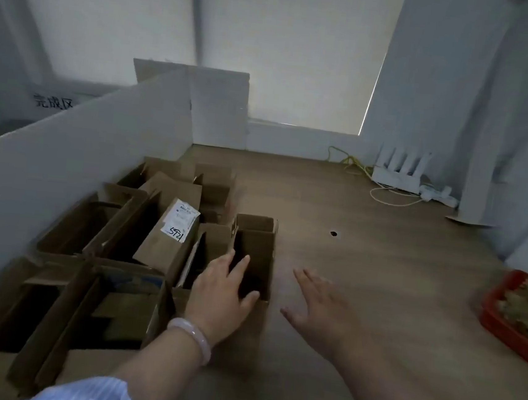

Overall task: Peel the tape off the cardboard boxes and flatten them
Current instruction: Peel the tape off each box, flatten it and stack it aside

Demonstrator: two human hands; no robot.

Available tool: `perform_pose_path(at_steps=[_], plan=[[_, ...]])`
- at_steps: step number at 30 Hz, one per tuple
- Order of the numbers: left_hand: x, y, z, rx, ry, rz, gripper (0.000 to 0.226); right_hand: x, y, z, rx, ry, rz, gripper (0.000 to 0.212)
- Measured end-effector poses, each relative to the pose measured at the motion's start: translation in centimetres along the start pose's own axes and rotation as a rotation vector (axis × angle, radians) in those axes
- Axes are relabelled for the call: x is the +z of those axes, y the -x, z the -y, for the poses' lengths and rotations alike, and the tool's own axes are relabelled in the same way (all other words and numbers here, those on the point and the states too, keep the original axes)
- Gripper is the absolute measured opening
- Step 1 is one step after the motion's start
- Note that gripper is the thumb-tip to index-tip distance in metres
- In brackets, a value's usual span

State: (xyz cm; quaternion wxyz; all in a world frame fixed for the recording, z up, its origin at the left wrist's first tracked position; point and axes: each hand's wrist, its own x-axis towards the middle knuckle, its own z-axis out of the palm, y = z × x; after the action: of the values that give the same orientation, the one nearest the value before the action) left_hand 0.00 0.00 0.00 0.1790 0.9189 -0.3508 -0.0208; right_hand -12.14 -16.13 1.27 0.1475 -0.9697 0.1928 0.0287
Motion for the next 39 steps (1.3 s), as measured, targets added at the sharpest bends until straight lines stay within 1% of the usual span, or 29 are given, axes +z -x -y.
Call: perform_pose_path(at_steps=[5,9,12,15,20,22,23,25,26,27,29,31,32,34,35,37,39], plan=[[2.0,-3.6,1.4,-0.139,0.178,0.111,0.074,2.1,-3.5,-0.2,0.055,-0.089,0.069,0.071],[3.6,-5.0,1.5,-0.158,0.276,0.153,0.074,3.4,-6.0,-0.6,0.101,-0.306,0.106,0.064],[4.4,-5.8,0.9,-0.173,0.312,0.138,0.072,4.2,-7.4,-1.2,0.057,-0.407,0.166,0.06],[4.7,-6.6,-0.2,-0.243,0.304,0.136,0.069,4.8,-8.0,-2.2,-0.002,-0.491,0.217,0.056],[5.7,-8.0,-3.2,-0.333,0.402,0.207,0.069,4.5,-8.1,-5.3,-0.063,-0.584,0.252,0.054],[6.2,-8.4,-4.6,-0.361,0.453,0.183,0.069,4.3,-8.3,-6.9,-0.079,-0.621,0.251,0.053],[6.4,-8.6,-5.2,-0.381,0.432,0.151,0.069,4.2,-8.4,-7.7,-0.089,-0.619,0.256,0.052],[6.5,-8.9,-6.0,-0.456,0.313,0.089,0.07,3.9,-8.6,-9.2,-0.116,-0.582,0.275,0.05],[6.5,-9.0,-6.1,-0.509,0.289,0.074,0.072,3.8,-8.8,-9.8,-0.126,-0.576,0.284,0.049],[6.7,-9.1,-6.0,-0.56,0.314,0.072,0.077,3.6,-9.1,-10.2,-0.134,-0.582,0.291,0.048],[7.1,-9.6,-5.1,-0.652,0.454,0.083,0.096,3.4,-9.9,-10.6,-0.135,-0.614,0.311,0.048],[7.8,-10.1,-3.7,-0.706,0.557,0.113,0.116,3.5,-10.9,-10.3,-0.12,-0.655,0.35,0.05],[7.5,-10.4,-3.5,-0.72,0.574,0.154,0.121,3.7,-11.3,-9.9,-0.122,-0.672,0.375,0.05],[6.3,-10.9,-4.1,-0.738,0.564,0.236,0.127,4.1,-11.6,-9.1,-0.159,-0.689,0.4,0.051],[6.0,-11.2,-4.3,-0.752,0.52,0.277,0.128,4.4,-11.6,-8.8,-0.173,-0.682,0.393,0.051],[5.8,-11.5,-4.3,-0.752,0.403,0.327,0.124,5.1,-11.4,-8.8,-0.172,-0.662,0.35,0.049],[6.3,-11.2,-4.0,-0.737,0.389,0.31,0.116,5.8,-11.0,-9.3,-0.153,-0.699,0.322,0.047]])
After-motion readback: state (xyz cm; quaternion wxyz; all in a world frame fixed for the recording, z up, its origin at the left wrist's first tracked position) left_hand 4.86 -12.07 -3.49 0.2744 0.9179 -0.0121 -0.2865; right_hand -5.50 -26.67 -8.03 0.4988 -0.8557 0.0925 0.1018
